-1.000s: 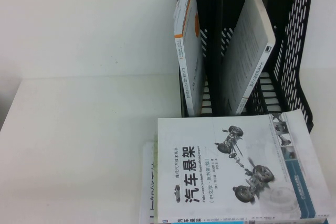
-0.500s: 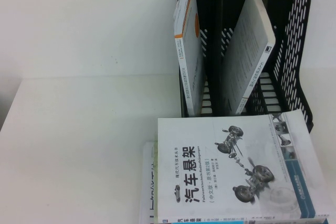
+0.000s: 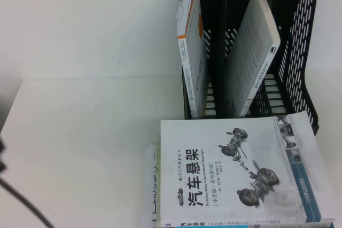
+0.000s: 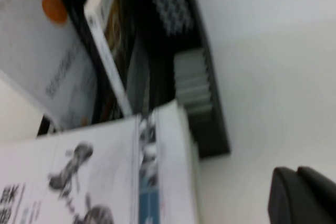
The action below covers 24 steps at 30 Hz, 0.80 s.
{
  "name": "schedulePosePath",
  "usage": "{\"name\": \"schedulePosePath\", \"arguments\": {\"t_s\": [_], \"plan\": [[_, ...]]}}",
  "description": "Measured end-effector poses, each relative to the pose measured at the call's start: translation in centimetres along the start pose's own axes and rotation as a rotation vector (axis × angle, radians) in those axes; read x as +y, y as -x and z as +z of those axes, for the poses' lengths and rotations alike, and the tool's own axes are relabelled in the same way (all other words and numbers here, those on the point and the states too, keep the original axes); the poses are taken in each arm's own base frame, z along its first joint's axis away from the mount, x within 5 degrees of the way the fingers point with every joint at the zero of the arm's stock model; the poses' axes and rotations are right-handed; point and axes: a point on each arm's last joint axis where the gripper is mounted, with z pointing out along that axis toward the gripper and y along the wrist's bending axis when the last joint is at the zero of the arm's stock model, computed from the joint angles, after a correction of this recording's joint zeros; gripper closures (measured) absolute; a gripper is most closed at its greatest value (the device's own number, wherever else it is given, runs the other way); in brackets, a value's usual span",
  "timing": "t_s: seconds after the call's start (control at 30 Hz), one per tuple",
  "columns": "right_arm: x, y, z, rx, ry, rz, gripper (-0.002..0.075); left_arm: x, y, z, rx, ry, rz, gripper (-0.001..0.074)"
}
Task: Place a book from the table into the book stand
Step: Push book with right arm
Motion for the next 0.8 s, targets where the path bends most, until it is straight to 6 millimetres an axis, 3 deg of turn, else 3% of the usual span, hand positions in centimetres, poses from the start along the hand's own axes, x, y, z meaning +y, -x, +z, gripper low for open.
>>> {"name": "schedulePosePath", "arguments": {"t_s": [0.13,0.3,0.47,0.63,0.8], "plan": [[0.2,-0.5,3.3,0.2,0.026,0.046,0.072,-1.6,0.2,2.0,0.211,-0.122,0.126,0.0737],[0.6,-1.9,7.5,0.462,0.096,0.063,0.072,-2.4,-0.2,5.4,0.357,-0.269,0.071,0.0737],[0.3,-3.0,11.0,0.591,0.116,0.079,0.072,-2.3,-1.0,9.2,0.474,-0.357,-0.035,0.0737],[-0.2,-3.7,12.9,0.633,0.098,0.061,0.072,-2.0,-2.2,12.2,0.579,-0.428,-0.152,0.0737],[-0.5,-3.8,13.9,0.632,0.093,0.05,0.072,-1.5,-3.0,13.8,0.634,-0.429,-0.203,0.0737]]}}
